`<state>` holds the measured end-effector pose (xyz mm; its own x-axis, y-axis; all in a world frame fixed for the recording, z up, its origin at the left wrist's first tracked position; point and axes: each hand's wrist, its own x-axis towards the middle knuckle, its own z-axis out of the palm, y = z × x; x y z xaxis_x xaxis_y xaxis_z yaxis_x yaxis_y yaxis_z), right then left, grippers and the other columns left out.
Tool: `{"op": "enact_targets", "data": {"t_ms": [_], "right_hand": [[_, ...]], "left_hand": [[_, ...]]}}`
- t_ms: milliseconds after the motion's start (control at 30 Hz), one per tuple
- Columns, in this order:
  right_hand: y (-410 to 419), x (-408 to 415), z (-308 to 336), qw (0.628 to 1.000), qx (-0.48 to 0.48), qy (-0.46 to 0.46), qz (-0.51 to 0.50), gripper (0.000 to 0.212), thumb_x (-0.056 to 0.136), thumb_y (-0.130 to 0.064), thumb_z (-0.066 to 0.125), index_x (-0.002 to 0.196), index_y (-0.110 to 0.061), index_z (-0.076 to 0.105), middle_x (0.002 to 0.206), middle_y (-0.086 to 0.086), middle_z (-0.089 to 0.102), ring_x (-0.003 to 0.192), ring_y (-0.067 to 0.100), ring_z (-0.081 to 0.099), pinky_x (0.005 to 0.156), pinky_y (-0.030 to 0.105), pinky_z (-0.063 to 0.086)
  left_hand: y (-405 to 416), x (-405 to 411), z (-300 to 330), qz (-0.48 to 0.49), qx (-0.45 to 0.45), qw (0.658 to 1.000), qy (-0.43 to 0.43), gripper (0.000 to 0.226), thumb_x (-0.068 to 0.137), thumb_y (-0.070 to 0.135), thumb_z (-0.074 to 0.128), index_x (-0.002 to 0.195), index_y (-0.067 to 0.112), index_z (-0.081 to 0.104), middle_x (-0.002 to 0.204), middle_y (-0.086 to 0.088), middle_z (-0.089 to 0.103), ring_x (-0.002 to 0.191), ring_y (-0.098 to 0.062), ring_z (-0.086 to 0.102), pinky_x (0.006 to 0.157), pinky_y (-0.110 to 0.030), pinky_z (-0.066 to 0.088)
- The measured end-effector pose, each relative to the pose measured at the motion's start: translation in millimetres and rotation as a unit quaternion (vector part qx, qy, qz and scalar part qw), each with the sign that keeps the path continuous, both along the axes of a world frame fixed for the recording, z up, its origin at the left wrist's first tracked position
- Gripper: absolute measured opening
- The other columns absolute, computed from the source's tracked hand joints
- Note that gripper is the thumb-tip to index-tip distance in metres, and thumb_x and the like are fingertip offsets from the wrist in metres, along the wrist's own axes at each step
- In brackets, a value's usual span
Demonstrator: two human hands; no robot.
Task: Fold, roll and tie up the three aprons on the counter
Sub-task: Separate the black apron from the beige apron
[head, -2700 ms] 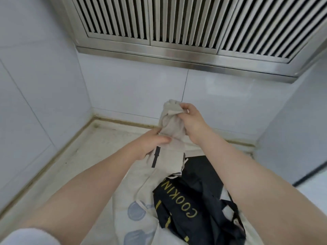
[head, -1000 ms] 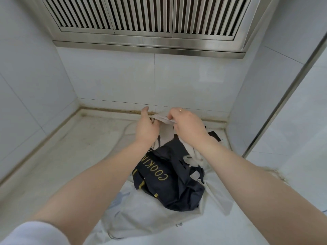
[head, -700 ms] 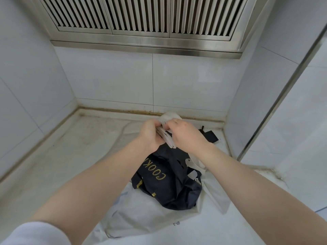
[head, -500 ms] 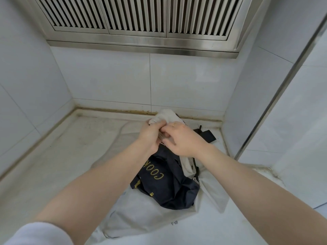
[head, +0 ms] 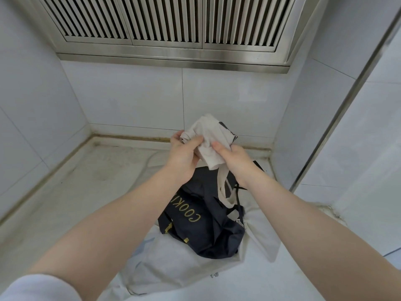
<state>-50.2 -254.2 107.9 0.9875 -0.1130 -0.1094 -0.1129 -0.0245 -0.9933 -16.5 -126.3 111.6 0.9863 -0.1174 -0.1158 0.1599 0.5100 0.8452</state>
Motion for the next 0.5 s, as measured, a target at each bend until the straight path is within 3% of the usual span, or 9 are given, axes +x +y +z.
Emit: {"op": "enact_targets", "data": {"t_ms": [133,200,300,400,500], "right_hand": [[8,-3,6,0.996,-0.084,-0.015,-0.021,0.022,0.096,-0.037,0.049,0.084,-0.019,0.056,0.076,-0.004,0.060,0.068,0.011,0.057,0.050,0.019,0.046],[4,-3,5,0.981,-0.193,-0.033,-0.018,0.035,0.096,-0.041,0.047,0.072,-0.016,0.053,0.065,-0.002,0.055,0.061,0.013,0.053,0.050,0.022,0.039],[-7,-6,11,0.942,-0.333,-0.033,0.021,0.047,0.090,-0.048,0.054,0.056,-0.016,0.050,0.054,-0.002,0.051,0.051,0.012,0.051,0.052,0.025,0.035],[-11,-12,25,0.968,-0.233,-0.054,0.069,0.024,0.086,-0.033,0.066,0.067,-0.020,0.058,0.059,-0.010,0.058,0.046,0.000,0.055,0.046,0.014,0.039],[-18,-11,36,0.988,-0.096,-0.064,0.100,0.009,0.090,-0.016,0.062,0.084,-0.015,0.055,0.051,-0.015,0.053,0.036,-0.003,0.044,0.038,0.009,0.030]], "left_hand": [[-2,-9,-3,-0.087,0.037,0.995,0.008,0.036,0.093,0.014,0.056,0.128,0.011,0.051,0.121,-0.010,0.062,0.108,-0.023,0.061,0.097,-0.040,0.047],[1,-13,-7,-0.125,0.055,0.991,-0.007,0.031,0.092,0.012,0.056,0.123,0.013,0.054,0.114,-0.008,0.066,0.101,-0.020,0.064,0.090,-0.036,0.052],[6,-11,-13,-0.081,0.099,0.991,-0.029,0.038,0.089,0.004,0.058,0.126,0.011,0.051,0.118,-0.011,0.064,0.102,-0.024,0.064,0.078,-0.034,0.057],[5,-9,-7,-0.047,0.057,0.997,-0.014,0.041,0.091,0.004,0.056,0.130,0.011,0.046,0.122,-0.012,0.062,0.105,-0.026,0.063,0.074,-0.035,0.058],[2,-8,6,-0.040,-0.007,0.999,0.000,0.037,0.095,0.010,0.050,0.132,0.012,0.044,0.124,-0.011,0.061,0.110,-0.027,0.061,0.083,-0.041,0.055]]}}
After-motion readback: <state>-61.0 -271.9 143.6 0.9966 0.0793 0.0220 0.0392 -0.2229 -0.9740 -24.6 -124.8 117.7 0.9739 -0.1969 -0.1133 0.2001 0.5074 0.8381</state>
